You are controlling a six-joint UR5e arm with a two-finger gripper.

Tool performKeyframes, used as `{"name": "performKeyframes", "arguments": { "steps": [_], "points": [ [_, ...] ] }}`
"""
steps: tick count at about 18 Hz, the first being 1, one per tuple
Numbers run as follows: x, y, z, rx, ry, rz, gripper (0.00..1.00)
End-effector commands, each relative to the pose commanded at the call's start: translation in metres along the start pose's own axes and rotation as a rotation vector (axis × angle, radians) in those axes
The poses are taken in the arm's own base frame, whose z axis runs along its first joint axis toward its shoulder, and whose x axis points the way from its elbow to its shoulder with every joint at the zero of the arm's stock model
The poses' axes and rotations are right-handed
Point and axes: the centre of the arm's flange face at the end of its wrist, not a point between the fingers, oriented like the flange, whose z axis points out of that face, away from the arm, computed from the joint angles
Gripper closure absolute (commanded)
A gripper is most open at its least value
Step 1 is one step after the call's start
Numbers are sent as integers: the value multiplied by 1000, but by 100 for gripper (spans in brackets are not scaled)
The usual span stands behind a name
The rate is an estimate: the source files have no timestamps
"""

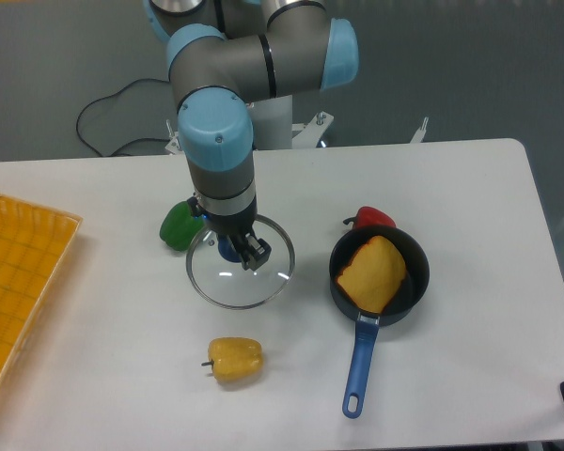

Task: Close the pot lid
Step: 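Lift the clear glass lid by its knob with the gripper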

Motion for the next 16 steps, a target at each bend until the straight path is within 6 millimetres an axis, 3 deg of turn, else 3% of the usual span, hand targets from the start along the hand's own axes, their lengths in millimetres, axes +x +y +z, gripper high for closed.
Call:
{"name": "performKeyframes", "arguments": {
  "steps": [5,13,16],
  "points": [
    [-3,4,0,-4,-2,-5,75],
    [-22,36,-21,-2,-38,-15,76],
    [-27,44,-19,-81,-71,7,76]
  ]
}}
